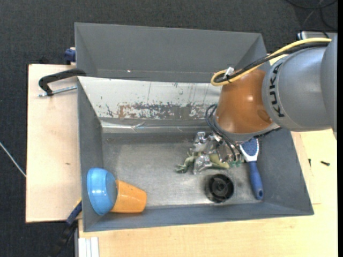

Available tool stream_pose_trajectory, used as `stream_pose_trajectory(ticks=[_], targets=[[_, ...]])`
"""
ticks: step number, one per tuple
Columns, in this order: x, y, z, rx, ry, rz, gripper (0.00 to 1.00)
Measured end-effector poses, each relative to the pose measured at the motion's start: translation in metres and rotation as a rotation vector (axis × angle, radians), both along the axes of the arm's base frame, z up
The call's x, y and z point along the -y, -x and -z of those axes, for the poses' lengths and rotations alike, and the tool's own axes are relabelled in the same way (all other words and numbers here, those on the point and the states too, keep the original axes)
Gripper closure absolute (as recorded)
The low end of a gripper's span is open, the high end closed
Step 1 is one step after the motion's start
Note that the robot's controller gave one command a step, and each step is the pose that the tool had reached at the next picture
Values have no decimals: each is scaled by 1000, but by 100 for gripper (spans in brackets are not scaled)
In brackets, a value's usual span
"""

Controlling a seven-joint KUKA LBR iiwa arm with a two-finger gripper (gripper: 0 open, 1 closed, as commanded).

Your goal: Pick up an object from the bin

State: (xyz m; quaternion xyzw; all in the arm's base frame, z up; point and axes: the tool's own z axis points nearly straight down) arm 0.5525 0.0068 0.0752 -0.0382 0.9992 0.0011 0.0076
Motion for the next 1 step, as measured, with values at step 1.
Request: stream_pose_trajectory(ticks=[1], targets=[[12,-11,-140,0,3,-14,100]])
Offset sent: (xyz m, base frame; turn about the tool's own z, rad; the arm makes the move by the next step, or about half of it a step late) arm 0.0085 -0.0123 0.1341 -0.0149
